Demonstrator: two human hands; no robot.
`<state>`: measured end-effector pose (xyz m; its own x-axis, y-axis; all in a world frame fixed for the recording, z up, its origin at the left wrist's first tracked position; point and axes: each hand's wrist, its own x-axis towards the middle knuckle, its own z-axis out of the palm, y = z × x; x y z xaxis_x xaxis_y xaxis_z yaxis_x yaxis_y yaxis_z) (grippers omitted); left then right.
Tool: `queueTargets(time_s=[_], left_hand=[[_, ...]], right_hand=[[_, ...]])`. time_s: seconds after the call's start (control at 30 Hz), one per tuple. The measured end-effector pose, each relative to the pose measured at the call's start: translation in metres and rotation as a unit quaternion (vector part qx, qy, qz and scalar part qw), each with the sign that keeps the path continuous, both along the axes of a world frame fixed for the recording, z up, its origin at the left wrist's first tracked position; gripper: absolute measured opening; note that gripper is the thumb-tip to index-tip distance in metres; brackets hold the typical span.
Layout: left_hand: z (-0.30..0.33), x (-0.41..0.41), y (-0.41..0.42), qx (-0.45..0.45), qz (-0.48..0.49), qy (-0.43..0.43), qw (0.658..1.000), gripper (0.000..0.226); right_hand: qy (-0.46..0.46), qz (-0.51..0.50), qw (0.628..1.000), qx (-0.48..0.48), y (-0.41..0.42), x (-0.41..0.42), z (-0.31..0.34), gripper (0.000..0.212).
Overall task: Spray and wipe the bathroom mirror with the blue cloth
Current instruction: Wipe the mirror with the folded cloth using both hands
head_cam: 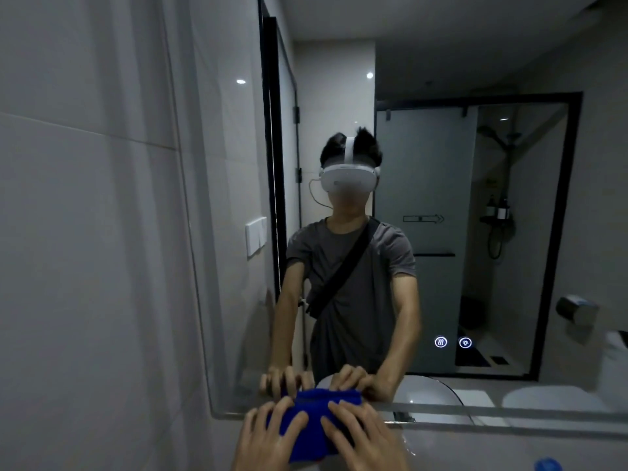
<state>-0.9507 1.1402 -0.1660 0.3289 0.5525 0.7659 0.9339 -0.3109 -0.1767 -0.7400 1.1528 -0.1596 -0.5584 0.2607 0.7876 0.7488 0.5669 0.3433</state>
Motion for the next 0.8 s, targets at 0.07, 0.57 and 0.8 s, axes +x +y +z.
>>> queueTargets(time_s=[0.07,0.57,0.8], left_hand=[[0.001,-0.001,0.0,-0.011,0.006,0.022,1.0,0.027],[0.239,-0.01,0.005,0.074,-0.005,0.025,0.997,0.083],[0.366,0.001,0.005,0.178,0.007,0.035,0.983,0.051]], right_hand=[[-0.037,0.011,0.999,-0.016,-0.001,0.005,0.006,0.034],[0.009,0.004,0.989,0.148,0.024,0.006,0.229,0.039],[0.004,-0.072,0.984,0.165,0.023,0.002,0.365,0.059]])
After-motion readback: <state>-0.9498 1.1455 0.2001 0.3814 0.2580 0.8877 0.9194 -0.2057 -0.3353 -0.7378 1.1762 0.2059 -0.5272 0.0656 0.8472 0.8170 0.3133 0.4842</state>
